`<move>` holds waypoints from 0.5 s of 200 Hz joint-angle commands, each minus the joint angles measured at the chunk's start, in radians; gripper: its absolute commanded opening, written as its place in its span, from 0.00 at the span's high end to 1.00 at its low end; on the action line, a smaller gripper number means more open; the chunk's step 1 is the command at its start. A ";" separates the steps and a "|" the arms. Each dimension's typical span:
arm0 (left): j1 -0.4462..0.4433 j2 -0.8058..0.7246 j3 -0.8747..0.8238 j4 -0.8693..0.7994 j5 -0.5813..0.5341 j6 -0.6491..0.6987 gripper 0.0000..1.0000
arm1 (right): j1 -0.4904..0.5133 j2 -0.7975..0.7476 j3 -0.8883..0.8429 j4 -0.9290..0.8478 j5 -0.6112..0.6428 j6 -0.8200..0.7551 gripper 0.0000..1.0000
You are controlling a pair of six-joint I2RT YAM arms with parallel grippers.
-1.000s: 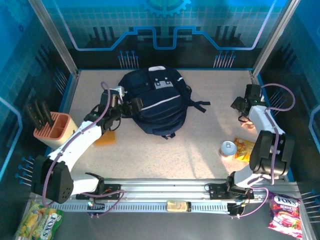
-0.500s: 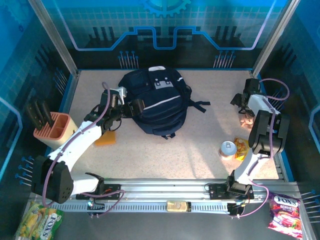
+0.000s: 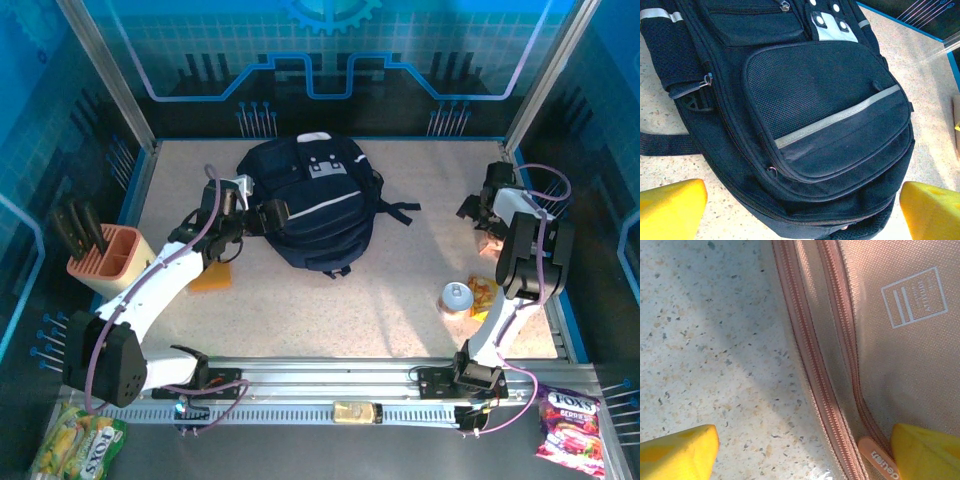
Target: Pack books, pencil case, and school supplies into a backpack
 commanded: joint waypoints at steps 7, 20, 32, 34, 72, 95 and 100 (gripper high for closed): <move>0.008 0.009 0.017 -0.014 0.004 0.026 0.01 | 0.070 0.014 -0.001 -0.017 -0.104 0.023 0.12; 0.008 0.010 0.015 -0.014 0.003 0.026 0.01 | 0.101 0.012 -0.012 -0.008 -0.135 0.030 0.12; 0.007 0.010 0.014 -0.017 0.003 0.027 0.01 | 0.130 0.008 -0.019 -0.002 -0.161 0.037 0.12; 0.008 0.010 0.014 -0.017 0.004 0.027 0.01 | 0.134 0.006 -0.020 0.000 -0.166 0.038 0.12; 0.007 0.007 0.006 -0.024 -0.001 0.029 0.01 | 0.224 -0.028 -0.056 0.019 -0.263 0.048 0.13; 0.008 0.003 0.000 -0.018 -0.001 0.026 0.01 | 0.283 -0.060 -0.112 0.052 -0.330 0.065 0.14; 0.008 0.005 0.000 -0.017 -0.001 0.025 0.01 | 0.295 -0.070 -0.123 0.061 -0.344 0.068 0.15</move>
